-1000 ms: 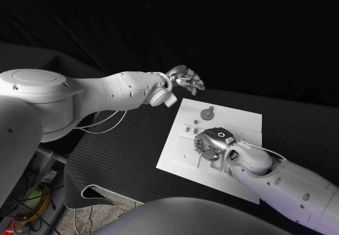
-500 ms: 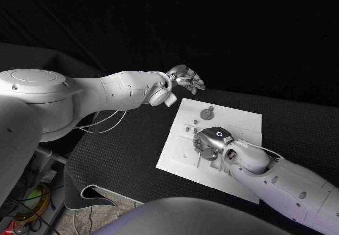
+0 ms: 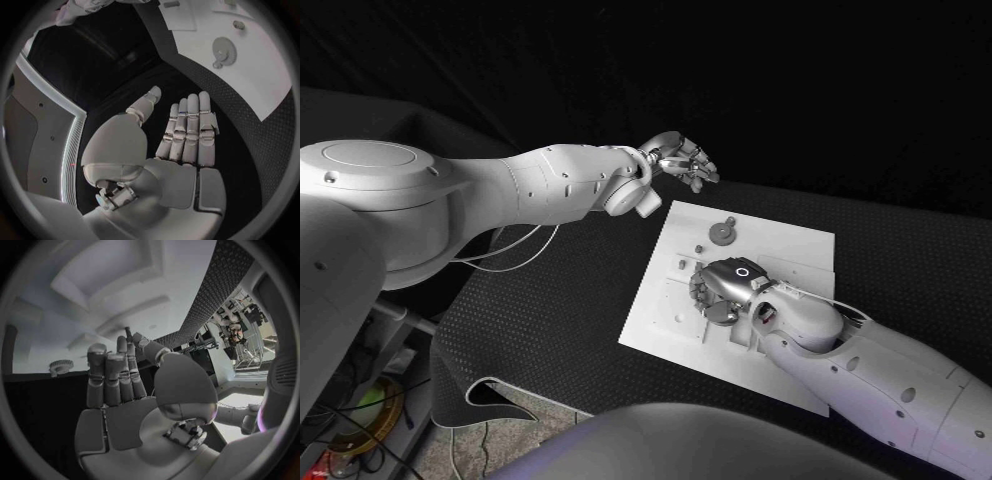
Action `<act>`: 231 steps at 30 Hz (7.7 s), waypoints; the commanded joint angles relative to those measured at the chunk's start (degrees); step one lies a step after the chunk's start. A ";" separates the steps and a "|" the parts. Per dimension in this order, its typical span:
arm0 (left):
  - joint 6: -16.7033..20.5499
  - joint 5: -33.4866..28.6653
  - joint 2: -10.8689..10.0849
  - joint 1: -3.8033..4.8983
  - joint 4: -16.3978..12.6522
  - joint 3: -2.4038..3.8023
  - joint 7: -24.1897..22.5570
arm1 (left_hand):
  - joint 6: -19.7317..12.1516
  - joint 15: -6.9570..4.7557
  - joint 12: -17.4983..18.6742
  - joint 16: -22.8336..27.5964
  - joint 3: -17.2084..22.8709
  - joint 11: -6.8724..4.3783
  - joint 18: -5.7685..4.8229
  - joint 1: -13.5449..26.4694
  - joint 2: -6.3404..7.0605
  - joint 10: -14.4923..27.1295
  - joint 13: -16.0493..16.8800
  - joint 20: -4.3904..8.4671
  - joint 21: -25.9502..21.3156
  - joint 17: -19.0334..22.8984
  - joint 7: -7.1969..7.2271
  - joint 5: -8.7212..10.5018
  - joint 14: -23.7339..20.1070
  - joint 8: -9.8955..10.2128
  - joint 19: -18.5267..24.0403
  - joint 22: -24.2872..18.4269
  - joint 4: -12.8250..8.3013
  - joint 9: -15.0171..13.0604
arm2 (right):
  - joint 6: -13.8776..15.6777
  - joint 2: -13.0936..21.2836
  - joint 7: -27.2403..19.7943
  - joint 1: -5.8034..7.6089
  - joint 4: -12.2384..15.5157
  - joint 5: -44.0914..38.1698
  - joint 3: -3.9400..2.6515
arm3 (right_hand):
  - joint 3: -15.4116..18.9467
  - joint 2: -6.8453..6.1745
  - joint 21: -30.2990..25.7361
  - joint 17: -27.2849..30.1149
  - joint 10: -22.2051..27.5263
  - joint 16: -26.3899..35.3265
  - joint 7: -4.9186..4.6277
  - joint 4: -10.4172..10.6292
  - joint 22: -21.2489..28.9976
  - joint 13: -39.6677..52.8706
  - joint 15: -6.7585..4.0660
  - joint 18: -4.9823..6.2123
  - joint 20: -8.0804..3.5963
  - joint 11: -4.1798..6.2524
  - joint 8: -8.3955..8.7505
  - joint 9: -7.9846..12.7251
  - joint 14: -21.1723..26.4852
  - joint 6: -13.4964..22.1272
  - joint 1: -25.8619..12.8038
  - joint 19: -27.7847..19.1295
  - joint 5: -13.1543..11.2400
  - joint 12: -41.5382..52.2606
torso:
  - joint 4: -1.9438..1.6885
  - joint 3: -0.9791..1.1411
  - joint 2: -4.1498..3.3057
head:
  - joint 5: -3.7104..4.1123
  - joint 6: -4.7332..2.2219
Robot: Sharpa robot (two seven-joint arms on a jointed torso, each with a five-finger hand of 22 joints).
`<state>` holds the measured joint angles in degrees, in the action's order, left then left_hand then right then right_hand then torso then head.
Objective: Assemble the parts on the task board
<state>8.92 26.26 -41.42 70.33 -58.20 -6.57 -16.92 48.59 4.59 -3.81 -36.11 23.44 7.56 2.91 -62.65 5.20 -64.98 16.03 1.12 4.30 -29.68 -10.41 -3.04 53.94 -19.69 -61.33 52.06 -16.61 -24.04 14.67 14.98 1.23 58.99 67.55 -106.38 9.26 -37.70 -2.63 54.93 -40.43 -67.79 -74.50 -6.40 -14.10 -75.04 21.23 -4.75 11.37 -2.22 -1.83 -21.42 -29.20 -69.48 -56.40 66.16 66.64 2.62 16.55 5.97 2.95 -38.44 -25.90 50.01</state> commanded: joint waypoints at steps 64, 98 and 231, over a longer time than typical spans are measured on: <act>-0.60 0.06 -1.28 0.14 0.32 0.02 -0.63 | -0.36 -0.04 -0.17 0.67 -0.26 0.16 0.94 -0.87 -0.08 0.35 -0.24 -0.03 -0.26 -0.39 0.08 0.21 0.42 -0.30 -0.34 -0.26 -0.02 0.10 | 1.23 16.43 -0.89 4.70 8.01 9.22 -10.50 | 8.26 -9.64 -1.31 -1.76 3.18 -0.22 -4.62 0.38 -0.81 0.12 3.60 3.63 0.61 -3.44 4.97 1.35 3.74 10.43 -6.11 -2.56 0.16 -6.05 | 1.30 0.71 0.38 | 4.59 -0.01; -1.00 0.05 -1.24 0.04 0.89 -0.01 -0.78 | -0.36 -0.03 -0.19 0.78 -0.25 0.17 0.93 -0.85 -0.15 0.34 -0.30 -0.05 -0.26 -0.51 0.07 0.21 0.45 -0.32 -0.35 -0.32 0.01 0.12 | -5.95 12.48 -0.59 1.95 0.47 3.83 -6.24 | 9.01 -10.64 -2.71 -1.85 8.12 -0.11 -2.98 1.82 -0.64 -0.50 5.60 3.63 1.68 -5.47 5.70 1.50 6.54 14.33 -5.52 -4.78 0.17 -8.70 | 1.14 0.78 0.24 | 7.23 -0.01; -1.77 0.05 -1.34 0.06 1.00 -0.02 -0.33 | -0.44 0.01 -0.19 1.40 -0.30 0.20 0.89 0.04 -0.91 0.35 -0.61 -0.07 -0.26 -1.18 0.04 0.21 0.59 -0.37 -0.35 -0.61 0.16 0.22 | -1.09 10.89 0.71 1.33 0.35 -0.29 -5.29 | -1.12 1.88 -0.12 -1.28 -3.53 -0.27 -1.07 -0.04 -0.96 4.56 0.70 3.63 0.05 -0.42 0.54 -0.80 1.78 1.41 0.02 -1.26 0.16 -2.37 | 1.24 0.84 0.27 | 6.97 -0.01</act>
<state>7.87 26.29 -42.84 70.34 -57.15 -6.63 -16.83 48.61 4.59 -3.81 -35.01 23.44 7.57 2.90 -62.68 4.63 -64.98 15.49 1.12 4.30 -30.77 -10.42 -3.04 53.94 -19.69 -61.33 51.52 -16.61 -23.91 13.11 25.89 1.88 60.39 67.70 -105.45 3.95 -38.58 -1.21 54.48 -41.69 -70.97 -74.87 -6.95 -14.17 -75.03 25.72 -3.72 10.11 -2.26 -2.15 -20.68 -29.56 -67.49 -54.23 65.05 65.03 2.51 13.82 7.20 3.82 -38.16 -18.89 50.01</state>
